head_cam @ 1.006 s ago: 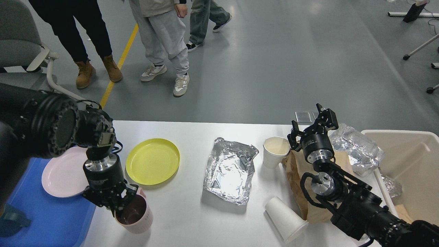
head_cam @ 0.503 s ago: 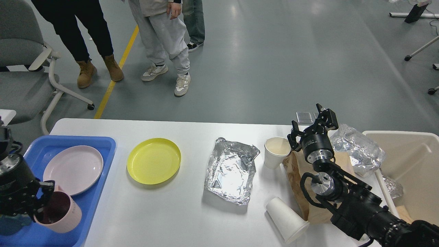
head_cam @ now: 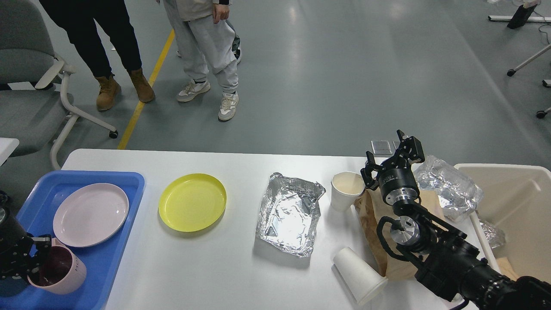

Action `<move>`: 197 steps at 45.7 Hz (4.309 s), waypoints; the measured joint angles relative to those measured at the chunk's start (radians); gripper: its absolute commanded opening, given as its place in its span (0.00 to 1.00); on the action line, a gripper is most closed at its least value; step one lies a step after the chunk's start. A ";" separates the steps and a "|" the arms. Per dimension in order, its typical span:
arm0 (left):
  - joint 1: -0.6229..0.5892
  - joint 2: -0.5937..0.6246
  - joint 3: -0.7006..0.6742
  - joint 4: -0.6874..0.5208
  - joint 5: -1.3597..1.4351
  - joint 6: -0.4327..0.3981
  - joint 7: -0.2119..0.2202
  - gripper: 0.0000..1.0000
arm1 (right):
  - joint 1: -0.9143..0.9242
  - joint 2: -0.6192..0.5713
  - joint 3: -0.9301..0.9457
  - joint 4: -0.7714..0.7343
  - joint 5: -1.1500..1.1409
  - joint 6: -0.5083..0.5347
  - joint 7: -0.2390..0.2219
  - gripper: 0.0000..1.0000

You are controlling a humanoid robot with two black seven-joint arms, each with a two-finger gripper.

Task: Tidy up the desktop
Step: 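Set the pink mug on the blue tray and open the left gripper, then move the left gripper to the edge of the yellow plate, then grip the yellow plate rim with the left gripper and drag it toward the tray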

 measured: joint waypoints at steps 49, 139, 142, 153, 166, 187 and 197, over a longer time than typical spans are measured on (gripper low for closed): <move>-0.099 -0.010 -0.012 0.020 0.010 0.000 0.015 0.92 | 0.000 0.000 0.000 0.000 0.000 0.000 0.000 1.00; 0.271 -0.323 -0.474 0.293 -0.002 0.592 0.021 0.91 | 0.000 0.000 0.000 0.001 0.000 0.000 0.000 1.00; 0.282 -0.323 -0.493 0.303 -0.002 0.593 0.022 0.87 | 0.000 0.000 0.000 0.001 0.000 0.000 0.000 1.00; 0.302 -0.320 -0.551 0.313 -0.002 0.586 0.164 0.60 | 0.000 0.000 0.000 0.000 0.000 0.000 0.000 1.00; 0.296 -0.311 -0.566 0.312 0.007 0.427 0.235 0.11 | 0.000 0.000 0.000 0.000 0.000 0.000 0.000 1.00; 0.279 -0.307 -0.558 0.313 0.013 0.292 0.240 0.00 | 0.000 0.000 0.000 0.000 0.000 0.000 0.000 1.00; 0.221 -0.283 -0.556 0.312 0.014 0.242 0.239 0.00 | 0.000 0.000 0.000 0.000 0.000 0.000 0.000 1.00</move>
